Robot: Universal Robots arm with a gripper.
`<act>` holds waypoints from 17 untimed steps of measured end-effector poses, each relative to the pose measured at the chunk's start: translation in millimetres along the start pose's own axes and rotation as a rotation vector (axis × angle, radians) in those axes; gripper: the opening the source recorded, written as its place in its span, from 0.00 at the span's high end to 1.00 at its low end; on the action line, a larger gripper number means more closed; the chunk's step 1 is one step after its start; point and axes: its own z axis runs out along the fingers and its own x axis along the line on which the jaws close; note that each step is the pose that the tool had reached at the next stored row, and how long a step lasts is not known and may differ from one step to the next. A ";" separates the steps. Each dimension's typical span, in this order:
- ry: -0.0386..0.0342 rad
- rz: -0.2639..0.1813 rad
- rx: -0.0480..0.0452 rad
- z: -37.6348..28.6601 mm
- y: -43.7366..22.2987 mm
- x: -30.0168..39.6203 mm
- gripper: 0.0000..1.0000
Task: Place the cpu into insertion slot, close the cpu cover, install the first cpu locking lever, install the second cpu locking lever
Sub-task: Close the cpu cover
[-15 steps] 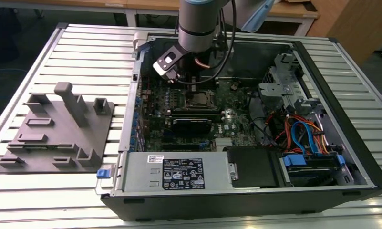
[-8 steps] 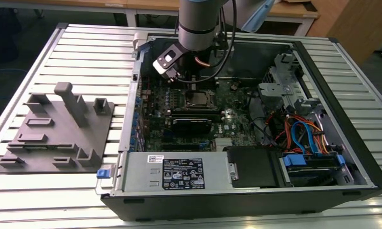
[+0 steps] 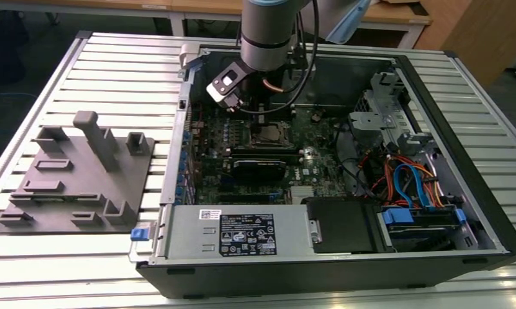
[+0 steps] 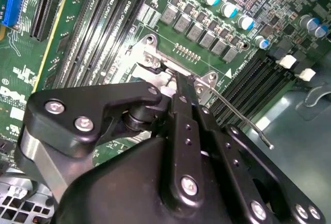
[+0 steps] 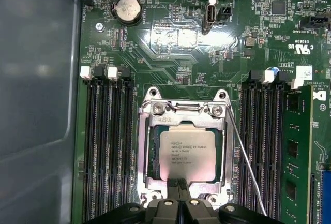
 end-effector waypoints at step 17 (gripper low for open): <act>0.0002 0.000 -0.0001 -4.7 3.0 0.1 0.90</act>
